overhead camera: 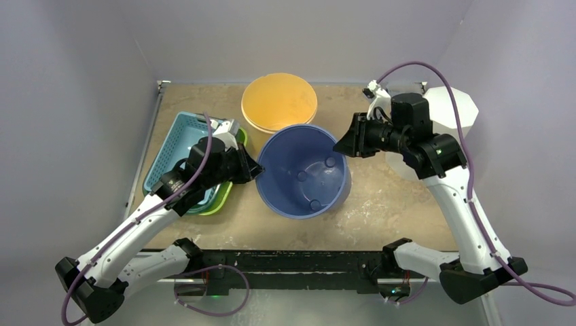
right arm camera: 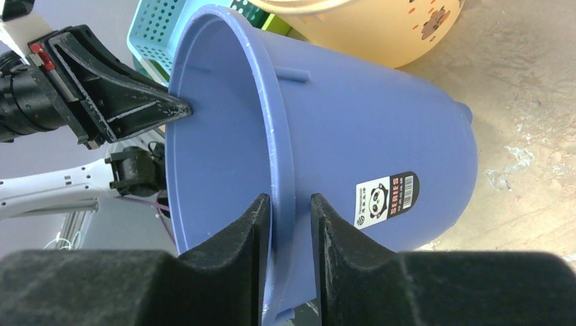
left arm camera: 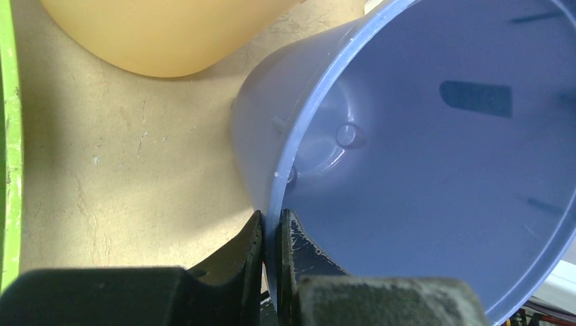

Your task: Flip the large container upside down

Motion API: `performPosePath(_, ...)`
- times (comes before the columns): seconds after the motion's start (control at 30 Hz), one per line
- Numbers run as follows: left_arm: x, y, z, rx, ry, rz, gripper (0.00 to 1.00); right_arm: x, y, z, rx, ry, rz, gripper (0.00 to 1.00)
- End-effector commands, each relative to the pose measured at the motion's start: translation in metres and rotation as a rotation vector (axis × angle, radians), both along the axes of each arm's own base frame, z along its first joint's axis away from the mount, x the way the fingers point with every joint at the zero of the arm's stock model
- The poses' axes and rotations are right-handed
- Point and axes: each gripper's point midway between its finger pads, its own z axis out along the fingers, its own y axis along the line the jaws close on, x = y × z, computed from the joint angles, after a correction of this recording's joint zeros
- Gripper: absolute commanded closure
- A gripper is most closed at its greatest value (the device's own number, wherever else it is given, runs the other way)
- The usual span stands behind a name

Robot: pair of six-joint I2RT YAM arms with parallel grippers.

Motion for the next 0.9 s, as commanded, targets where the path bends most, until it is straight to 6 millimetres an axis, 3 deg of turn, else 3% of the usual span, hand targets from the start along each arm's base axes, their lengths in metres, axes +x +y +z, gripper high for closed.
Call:
performPosePath(0.0, 0.002, -0.001, 0.013, -0.044, -0.040, 0.016, 1.00, -0.015, 0.002, 0.006, 0.029, 0.011, 0.048, 0.74)
performPosePath(0.1, 0.002, -0.001, 0.011, -0.038, -0.036, 0.015, 1.00, -0.017, 0.007, 0.011, 0.070, -0.003, 0.064, 0.85)
performPosePath(0.33, 0.004, -0.006, 0.014, -0.062, -0.042, 0.003, 1.00, -0.020, 0.023, 0.030, 0.229, -0.036, 0.091, 1.00)
performPosePath(0.5, 0.003, -0.009, 0.012, -0.067, -0.035, -0.011, 1.00, -0.015, 0.021, 0.030, 0.224, -0.062, 0.065, 1.00)
performPosePath(0.73, 0.001, -0.014, 0.023, -0.121, -0.064, -0.028, 0.65, -0.002, -0.013, 0.064, 0.100, -0.244, -0.088, 1.00)
performPosePath(0.87, 0.001, -0.016, 0.028, -0.128, -0.070, -0.037, 0.51, 0.010, -0.030, 0.055, -0.017, -0.232, -0.165, 1.00)
